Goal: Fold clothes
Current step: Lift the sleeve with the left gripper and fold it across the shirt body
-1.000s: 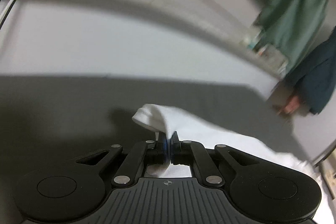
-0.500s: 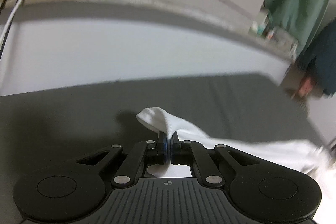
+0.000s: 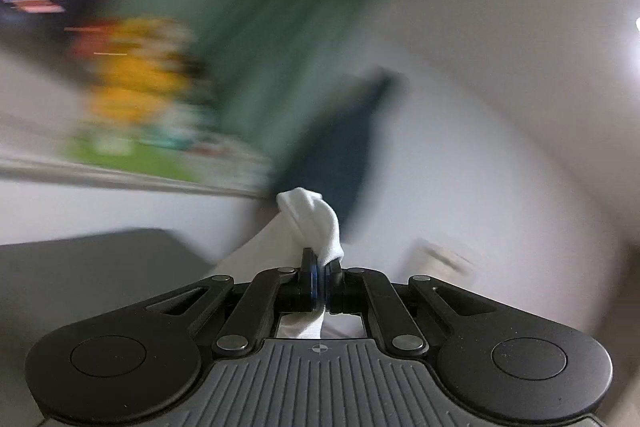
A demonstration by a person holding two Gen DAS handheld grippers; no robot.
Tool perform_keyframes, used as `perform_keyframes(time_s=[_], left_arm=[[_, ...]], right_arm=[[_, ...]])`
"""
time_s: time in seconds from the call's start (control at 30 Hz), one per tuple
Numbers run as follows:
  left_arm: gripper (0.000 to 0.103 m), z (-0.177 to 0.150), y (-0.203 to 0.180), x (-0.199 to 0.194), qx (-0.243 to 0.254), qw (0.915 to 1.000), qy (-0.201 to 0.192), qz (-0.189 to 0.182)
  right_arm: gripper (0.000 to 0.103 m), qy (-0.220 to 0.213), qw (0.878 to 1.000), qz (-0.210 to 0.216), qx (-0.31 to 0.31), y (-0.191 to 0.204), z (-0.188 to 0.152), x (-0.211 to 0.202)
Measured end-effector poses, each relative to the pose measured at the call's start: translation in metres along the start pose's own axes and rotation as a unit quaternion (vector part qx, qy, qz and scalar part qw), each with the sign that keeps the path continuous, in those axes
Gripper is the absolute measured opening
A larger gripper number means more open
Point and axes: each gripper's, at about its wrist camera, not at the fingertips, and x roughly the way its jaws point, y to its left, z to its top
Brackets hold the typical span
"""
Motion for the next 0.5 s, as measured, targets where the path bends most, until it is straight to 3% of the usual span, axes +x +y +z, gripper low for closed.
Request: perform_keyframes(time_s=[0.07, 0.1, 0.2, 0.27, 0.4, 0.5], left_arm=[[0.003, -0.026, -0.041, 0.022, 0.033, 0.9964, 0.051, -0.059], [0.003, -0.045, -0.056, 0.028, 0.053, 0.9926, 0.085, -0.070], [0.003, -0.122, -0.090, 0.048, 0.156, 0.9686, 0.186, -0.055], [0.003, -0.169, -0.096, 0.058, 0.193, 0.9514, 0.237, -0.041], [0.003, -0.220, -0.094, 0.069, 0.188, 0.9436, 0.272, -0.011], [0.003, -0.230, -0.101, 0.056, 0.210, 0.9420, 0.262, -0.004]], right_arm=[[0.077, -0.043, 0.999, 0.003, 0.014, -0.004, 0.012, -0.019], [0.077, -0.061, 0.998, 0.006, 0.027, -0.007, 0.018, -0.029], [0.078, -0.106, 0.992, 0.016, 0.072, -0.022, 0.032, -0.056], [0.079, -0.113, 0.988, 0.019, 0.104, -0.034, 0.036, -0.064], [0.079, -0.071, 0.988, -0.001, 0.137, -0.049, 0.033, -0.049], [0.079, -0.030, 0.988, 0.000, 0.152, -0.054, 0.029, -0.027]])
